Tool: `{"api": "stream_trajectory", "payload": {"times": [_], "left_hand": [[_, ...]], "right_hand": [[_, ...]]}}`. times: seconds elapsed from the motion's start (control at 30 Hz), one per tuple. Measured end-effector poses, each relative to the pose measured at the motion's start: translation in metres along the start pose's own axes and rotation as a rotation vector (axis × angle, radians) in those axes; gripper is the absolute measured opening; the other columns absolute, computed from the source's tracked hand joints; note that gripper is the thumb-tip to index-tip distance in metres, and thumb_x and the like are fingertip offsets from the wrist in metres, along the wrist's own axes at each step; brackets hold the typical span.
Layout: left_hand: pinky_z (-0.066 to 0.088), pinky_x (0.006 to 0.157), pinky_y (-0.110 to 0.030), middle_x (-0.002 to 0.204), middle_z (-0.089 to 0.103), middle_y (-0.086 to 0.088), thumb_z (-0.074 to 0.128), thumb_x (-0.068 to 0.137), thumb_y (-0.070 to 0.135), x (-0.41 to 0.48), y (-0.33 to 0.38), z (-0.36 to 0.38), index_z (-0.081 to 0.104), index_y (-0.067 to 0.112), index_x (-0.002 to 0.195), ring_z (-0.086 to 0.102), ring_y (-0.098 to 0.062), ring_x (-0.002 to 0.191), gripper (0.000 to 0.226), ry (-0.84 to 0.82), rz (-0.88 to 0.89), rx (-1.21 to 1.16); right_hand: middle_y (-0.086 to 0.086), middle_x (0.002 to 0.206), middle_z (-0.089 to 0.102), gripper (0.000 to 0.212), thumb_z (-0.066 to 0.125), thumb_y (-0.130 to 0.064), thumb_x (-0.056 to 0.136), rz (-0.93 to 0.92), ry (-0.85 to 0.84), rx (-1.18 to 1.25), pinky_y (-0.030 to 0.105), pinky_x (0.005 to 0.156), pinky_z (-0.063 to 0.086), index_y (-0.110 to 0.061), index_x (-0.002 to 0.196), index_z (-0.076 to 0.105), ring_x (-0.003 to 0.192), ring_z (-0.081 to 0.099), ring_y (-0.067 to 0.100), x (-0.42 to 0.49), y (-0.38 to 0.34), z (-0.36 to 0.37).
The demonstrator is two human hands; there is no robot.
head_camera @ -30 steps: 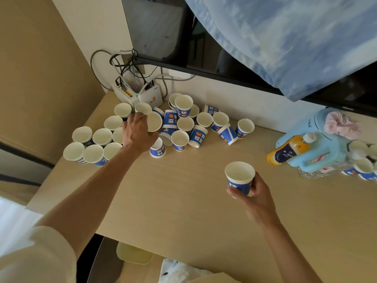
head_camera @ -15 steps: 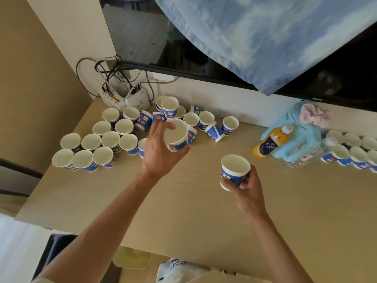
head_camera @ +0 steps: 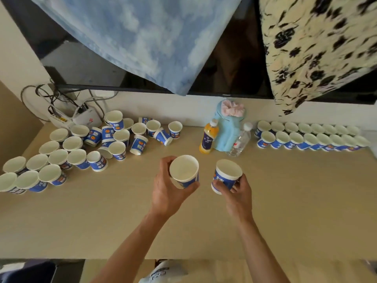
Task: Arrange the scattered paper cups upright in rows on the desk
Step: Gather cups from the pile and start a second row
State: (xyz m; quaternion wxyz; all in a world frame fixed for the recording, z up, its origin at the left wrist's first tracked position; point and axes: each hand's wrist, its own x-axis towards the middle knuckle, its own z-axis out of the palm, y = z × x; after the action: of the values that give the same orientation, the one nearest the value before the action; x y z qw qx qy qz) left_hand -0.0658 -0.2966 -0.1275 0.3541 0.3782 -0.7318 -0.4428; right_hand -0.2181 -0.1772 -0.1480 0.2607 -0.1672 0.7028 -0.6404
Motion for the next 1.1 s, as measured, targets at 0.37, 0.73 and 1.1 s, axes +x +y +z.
{"api": "stream_trajectory", "payload": {"times": [0.37, 0.73, 1.1], "left_hand": [[0.053, 0.079, -0.030, 0.107, 0.065, 0.021, 0.081, 0.057, 0.055, -0.086, 0.096, 0.169, 0.054, 0.028, 0.119, 0.062, -0.004, 0.096, 0.073, -0.172, 0.014, -0.140], [0.048, 0.079, -0.011, 0.111, 0.065, 0.019, 0.084, 0.065, 0.038, -0.105, 0.138, 0.301, 0.056, 0.031, 0.122, 0.062, -0.003, 0.103, 0.064, -0.374, 0.035, -0.193], [0.047, 0.073, -0.007, 0.113, 0.066, 0.014, 0.088, 0.062, 0.039, -0.037, 0.122, 0.390, 0.056, 0.029, 0.122, 0.062, 0.002, 0.095, 0.069, -0.281, -0.147, -0.214]], "right_hand": [[-0.003, 0.118, 0.070, 0.065, 0.090, -0.011, 0.066, -0.061, 0.273, 0.149, 0.022, 0.083, 0.056, -0.020, 0.122, 0.058, 0.106, 0.069, 0.013, -0.025, -0.006, -0.205], [-0.006, 0.117, 0.070, 0.063, 0.087, -0.017, 0.064, -0.014, 0.496, 0.197, 0.032, 0.092, 0.055, -0.024, 0.121, 0.060, 0.103, 0.069, 0.008, -0.024, 0.008, -0.331], [-0.008, 0.113, 0.071, 0.070, 0.087, -0.026, 0.053, 0.082, 0.387, 0.061, 0.027, 0.084, 0.058, -0.028, 0.118, 0.061, 0.103, 0.070, 0.012, 0.086, 0.025, -0.391]]}}
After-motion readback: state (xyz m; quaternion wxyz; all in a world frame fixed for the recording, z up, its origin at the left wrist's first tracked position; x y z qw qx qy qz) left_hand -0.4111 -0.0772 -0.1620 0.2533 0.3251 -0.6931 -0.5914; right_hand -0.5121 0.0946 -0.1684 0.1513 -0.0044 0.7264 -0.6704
